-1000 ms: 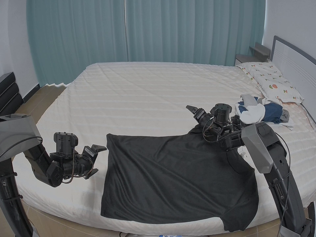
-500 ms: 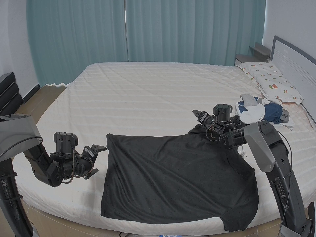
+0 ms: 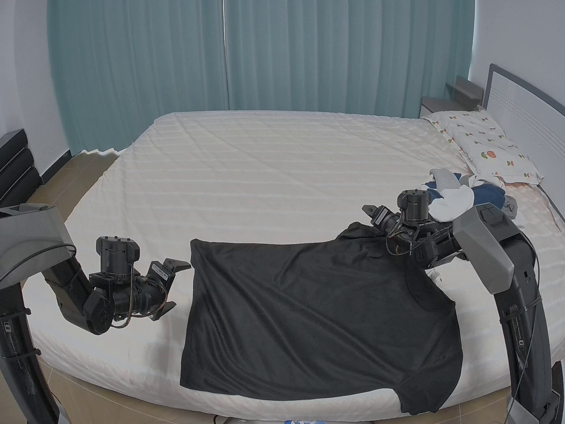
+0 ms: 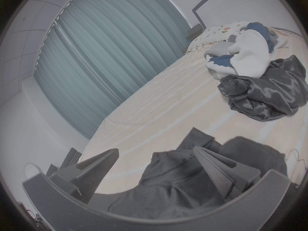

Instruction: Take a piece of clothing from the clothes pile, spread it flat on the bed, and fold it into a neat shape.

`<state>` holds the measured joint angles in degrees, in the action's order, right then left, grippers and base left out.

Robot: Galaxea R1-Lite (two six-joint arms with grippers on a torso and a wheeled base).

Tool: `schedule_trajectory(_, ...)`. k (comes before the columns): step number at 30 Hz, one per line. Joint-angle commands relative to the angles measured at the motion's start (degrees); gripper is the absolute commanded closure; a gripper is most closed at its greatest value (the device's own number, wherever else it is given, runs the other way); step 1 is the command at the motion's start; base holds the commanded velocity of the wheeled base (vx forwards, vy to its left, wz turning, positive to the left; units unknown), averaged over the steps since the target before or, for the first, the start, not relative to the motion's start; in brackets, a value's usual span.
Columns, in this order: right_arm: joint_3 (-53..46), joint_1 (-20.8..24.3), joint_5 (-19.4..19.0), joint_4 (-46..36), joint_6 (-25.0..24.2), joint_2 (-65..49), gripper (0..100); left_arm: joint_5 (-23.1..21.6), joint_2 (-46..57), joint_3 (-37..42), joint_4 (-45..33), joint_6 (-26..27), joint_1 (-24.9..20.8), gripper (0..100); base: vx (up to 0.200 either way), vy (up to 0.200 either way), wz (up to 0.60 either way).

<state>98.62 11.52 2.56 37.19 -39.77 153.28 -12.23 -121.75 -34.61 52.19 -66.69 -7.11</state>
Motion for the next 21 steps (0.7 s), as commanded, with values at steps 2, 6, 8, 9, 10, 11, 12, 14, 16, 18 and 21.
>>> schedule_trajectory(2,-15.8,-0.5,-1.0,4.5,0.6,-11.1,0,-0.1,-0.1,0.1,0.0,-0.1,0.0,0,0.0,0.0,0.0)
schedule_trajectory(6,-25.7,-0.7,-1.4,7.8,1.1,-16.4,0,-0.1,-0.1,0.0,0.0,-0.1,0.0,0,0.0,0.0,0.0)
schedule_trajectory(8,-30.9,-0.9,-2.5,9.1,1.4,-19.3,0,-0.2,-0.1,0.0,0.0,-0.1,0.0,0,0.0,0.0,0.0)
schedule_trajectory(9,-33.2,-1.0,-3.0,9.7,1.4,-20.4,0,-0.2,-0.1,0.0,0.0,-0.1,0.0,0,0.0,0.0,0.0)
schedule_trajectory(10,-35.6,-1.0,-3.7,10.4,1.4,-21.6,0,-0.2,-0.1,0.0,0.0,-0.1,0.0,0,0.0,0.0,0.0)
schedule_trajectory(11,-38.7,-1.2,-4.3,11.3,1.4,-23.2,0,-0.2,0.0,0.0,0.0,-0.1,0.0,0,0.0,0.0,0.0)
schedule_trajectory(12,-41.0,-1.5,-4.8,12.0,1.4,-24.2,0,-0.3,0.0,0.0,0.0,-0.1,0.0,0,0.0,0.0,0.0)
schedule_trajectory(14,-46.3,-2.0,-5.1,13.7,1.5,-26.0,0,-0.4,0.0,0.0,0.0,-0.1,0.0,0,0.0,0.0,0.0)
schedule_trajectory(16,-50.5,-2.6,-5.1,15.7,1.8,-26.9,0,-0.6,0.0,-0.1,0.0,-0.1,0.0,0,0.0,0.0,0.0)
schedule_trajectory(18,-53.4,-3.1,-5.2,17.4,1.8,-27.4,0,-0.6,0.0,-0.2,0.0,-0.1,0.1,0,0.0,0.0,0.0)
schedule_trajectory(21,-62.1,-4.4,-5.6,23.7,1.9,-27.7,0,-0.7,0.0,-0.4,0.0,-0.1,0.1,0,0.0,0.0,0.0)
